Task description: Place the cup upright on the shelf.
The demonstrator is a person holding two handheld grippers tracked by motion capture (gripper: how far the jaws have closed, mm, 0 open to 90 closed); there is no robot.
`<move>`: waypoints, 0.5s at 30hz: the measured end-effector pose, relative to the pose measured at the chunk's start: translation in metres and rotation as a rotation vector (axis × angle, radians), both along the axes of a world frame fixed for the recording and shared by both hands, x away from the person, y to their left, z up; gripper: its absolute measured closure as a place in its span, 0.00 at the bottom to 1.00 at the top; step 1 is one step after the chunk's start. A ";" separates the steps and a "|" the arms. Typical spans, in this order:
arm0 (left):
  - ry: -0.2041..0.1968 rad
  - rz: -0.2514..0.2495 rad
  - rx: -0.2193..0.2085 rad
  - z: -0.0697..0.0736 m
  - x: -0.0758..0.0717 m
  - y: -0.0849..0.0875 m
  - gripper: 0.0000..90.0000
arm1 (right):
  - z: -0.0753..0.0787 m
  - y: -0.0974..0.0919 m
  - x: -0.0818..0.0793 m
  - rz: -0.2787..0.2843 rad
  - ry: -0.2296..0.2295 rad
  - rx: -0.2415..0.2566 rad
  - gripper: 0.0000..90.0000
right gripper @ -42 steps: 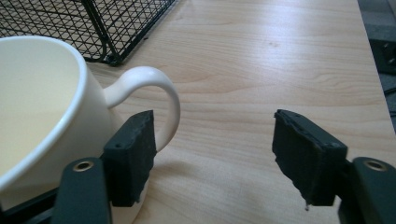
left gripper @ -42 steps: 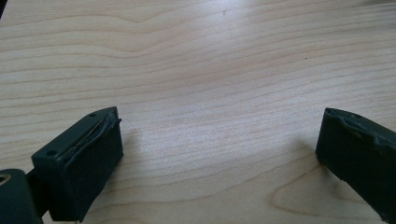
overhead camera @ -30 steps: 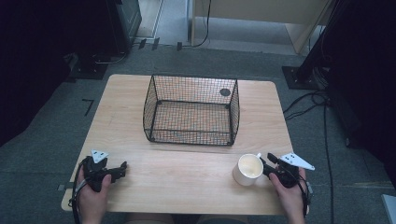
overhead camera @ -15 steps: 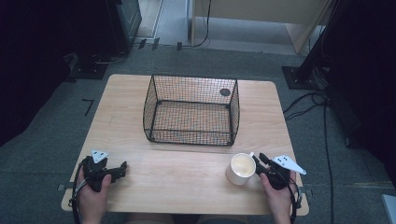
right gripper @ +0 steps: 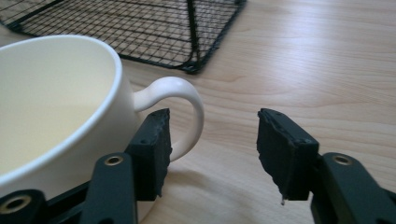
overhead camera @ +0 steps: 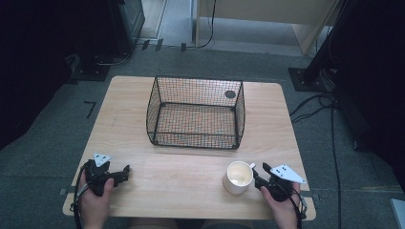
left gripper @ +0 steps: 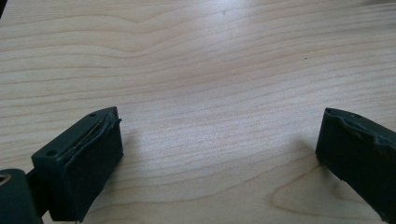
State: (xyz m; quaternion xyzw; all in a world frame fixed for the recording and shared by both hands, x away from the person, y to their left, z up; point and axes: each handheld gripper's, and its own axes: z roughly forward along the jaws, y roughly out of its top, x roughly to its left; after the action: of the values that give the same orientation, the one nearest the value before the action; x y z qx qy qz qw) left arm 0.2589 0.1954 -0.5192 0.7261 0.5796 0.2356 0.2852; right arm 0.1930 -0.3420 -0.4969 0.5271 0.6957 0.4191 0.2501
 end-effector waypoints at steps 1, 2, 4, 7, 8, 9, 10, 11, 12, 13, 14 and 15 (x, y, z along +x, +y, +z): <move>0.000 0.000 0.000 0.000 0.000 0.000 0.01 | 0.000 0.001 -0.001 0.019 -0.002 -0.002 0.45; 0.000 0.000 0.000 0.000 0.000 0.000 0.01 | 0.000 0.002 -0.002 0.046 -0.002 -0.004 0.45; 0.000 0.000 0.000 0.000 0.000 0.000 0.01 | 0.000 0.003 -0.003 0.102 -0.001 0.013 0.46; 0.000 0.000 0.000 0.000 0.000 0.000 0.01 | 0.000 0.004 -0.005 0.178 -0.008 0.024 0.51; 0.000 0.000 0.000 0.000 0.000 0.000 0.01 | 0.000 0.004 -0.006 0.195 -0.009 0.025 0.54; 0.000 0.000 0.000 0.000 0.000 0.000 0.01 | 0.000 0.005 -0.006 0.214 -0.010 0.029 0.57; 0.000 0.000 -0.001 0.000 0.000 0.000 0.01 | 0.000 0.006 -0.007 0.232 -0.012 0.033 0.59; 0.000 -0.001 0.001 0.000 0.000 0.000 0.01 | 0.000 0.008 -0.007 0.251 -0.013 0.032 0.60; 0.000 0.000 0.000 0.000 0.000 0.000 0.01 | 0.000 0.010 -0.007 0.274 -0.013 0.034 0.61; 0.000 0.000 0.000 0.000 0.000 0.000 0.01 | 0.000 0.012 -0.008 0.297 -0.009 0.038 0.62; 0.000 0.000 0.000 0.000 0.000 0.000 0.01 | 0.000 0.014 -0.008 0.317 -0.005 0.039 0.61; 0.000 0.000 0.000 0.000 0.000 0.000 0.01 | 0.001 0.017 -0.008 0.337 -0.005 0.039 0.60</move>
State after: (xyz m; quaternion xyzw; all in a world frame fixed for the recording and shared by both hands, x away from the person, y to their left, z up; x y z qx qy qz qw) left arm 0.2589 0.1954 -0.5192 0.7260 0.5796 0.2358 0.2852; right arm 0.1845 -0.3254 -0.4964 0.4069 0.7654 0.4696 0.1678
